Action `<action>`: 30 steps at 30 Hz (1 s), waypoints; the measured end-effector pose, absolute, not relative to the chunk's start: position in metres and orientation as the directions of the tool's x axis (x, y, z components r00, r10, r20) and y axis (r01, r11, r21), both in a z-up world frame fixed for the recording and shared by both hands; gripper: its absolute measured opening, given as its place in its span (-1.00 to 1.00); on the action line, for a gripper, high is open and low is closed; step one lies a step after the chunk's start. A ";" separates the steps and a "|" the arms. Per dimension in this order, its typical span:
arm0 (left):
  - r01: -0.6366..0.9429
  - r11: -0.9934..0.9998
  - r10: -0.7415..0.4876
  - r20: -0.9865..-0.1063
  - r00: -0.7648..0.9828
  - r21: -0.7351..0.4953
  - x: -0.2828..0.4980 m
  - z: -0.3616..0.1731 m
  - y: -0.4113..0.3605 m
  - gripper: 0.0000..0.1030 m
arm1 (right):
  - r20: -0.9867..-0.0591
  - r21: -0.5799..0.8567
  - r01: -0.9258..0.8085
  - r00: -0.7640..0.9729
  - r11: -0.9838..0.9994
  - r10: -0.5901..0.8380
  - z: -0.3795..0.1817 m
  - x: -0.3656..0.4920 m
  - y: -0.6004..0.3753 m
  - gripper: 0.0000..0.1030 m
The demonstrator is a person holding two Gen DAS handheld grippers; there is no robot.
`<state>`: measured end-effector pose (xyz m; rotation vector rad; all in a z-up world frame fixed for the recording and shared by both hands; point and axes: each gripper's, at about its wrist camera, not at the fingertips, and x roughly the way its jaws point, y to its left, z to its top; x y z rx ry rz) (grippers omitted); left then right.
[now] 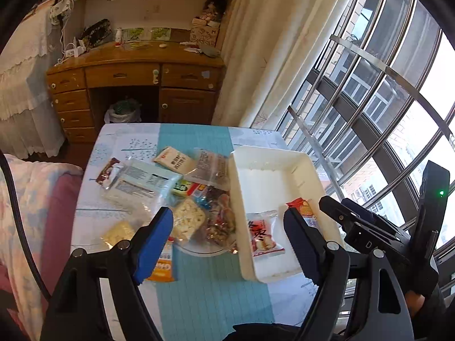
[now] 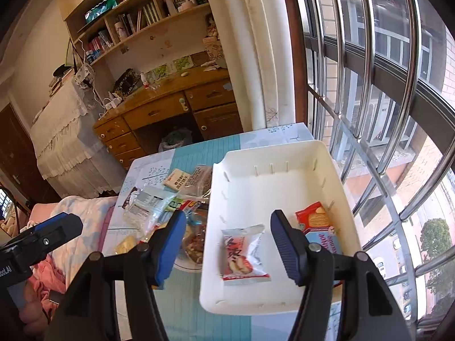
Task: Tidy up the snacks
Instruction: 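Withdraw both open tools from the tray back over the snacks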
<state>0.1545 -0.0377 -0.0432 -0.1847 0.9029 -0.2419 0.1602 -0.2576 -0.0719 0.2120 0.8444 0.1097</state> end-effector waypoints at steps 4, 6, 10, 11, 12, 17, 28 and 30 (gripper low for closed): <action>0.130 0.961 -0.272 -0.760 0.591 -0.243 0.149 -0.042 -0.017 0.53 | -0.726 0.251 0.002 0.661 0.968 0.187 -0.074 0.154 -0.241 0.21; 0.132 0.962 -0.269 -0.761 0.591 -0.238 0.146 -0.040 -0.003 0.53 | -0.724 0.262 0.009 0.663 0.965 0.191 -0.074 0.151 -0.233 0.21; 0.131 0.964 -0.264 -0.764 0.588 -0.232 0.146 -0.040 0.021 0.53 | -0.721 0.282 0.020 0.664 0.959 0.198 -0.075 0.148 -0.213 0.21; 0.133 0.964 -0.265 -0.765 0.587 -0.232 0.146 -0.040 0.027 0.53 | -0.720 0.286 0.022 0.665 0.958 0.200 -0.076 0.147 -0.208 0.21; 0.134 0.964 -0.264 -0.766 0.586 -0.230 0.146 -0.041 0.033 0.53 | -0.718 0.290 0.024 0.666 0.957 0.201 -0.076 0.147 -0.203 0.21; 0.143 0.965 -0.261 -0.781 0.567 -0.219 0.149 -0.047 0.062 0.53 | -0.721 0.299 0.043 0.664 0.953 0.197 -0.079 0.147 -0.175 0.21; 0.194 0.953 -0.298 -0.824 0.481 -0.232 0.165 -0.077 0.120 0.75 | -0.744 0.286 0.115 0.652 0.951 0.145 -0.094 0.143 -0.121 0.22; 0.219 0.947 -0.311 -0.834 0.455 -0.234 0.168 -0.085 0.128 0.78 | -0.748 0.282 0.137 0.651 0.950 0.128 -0.097 0.141 -0.114 0.22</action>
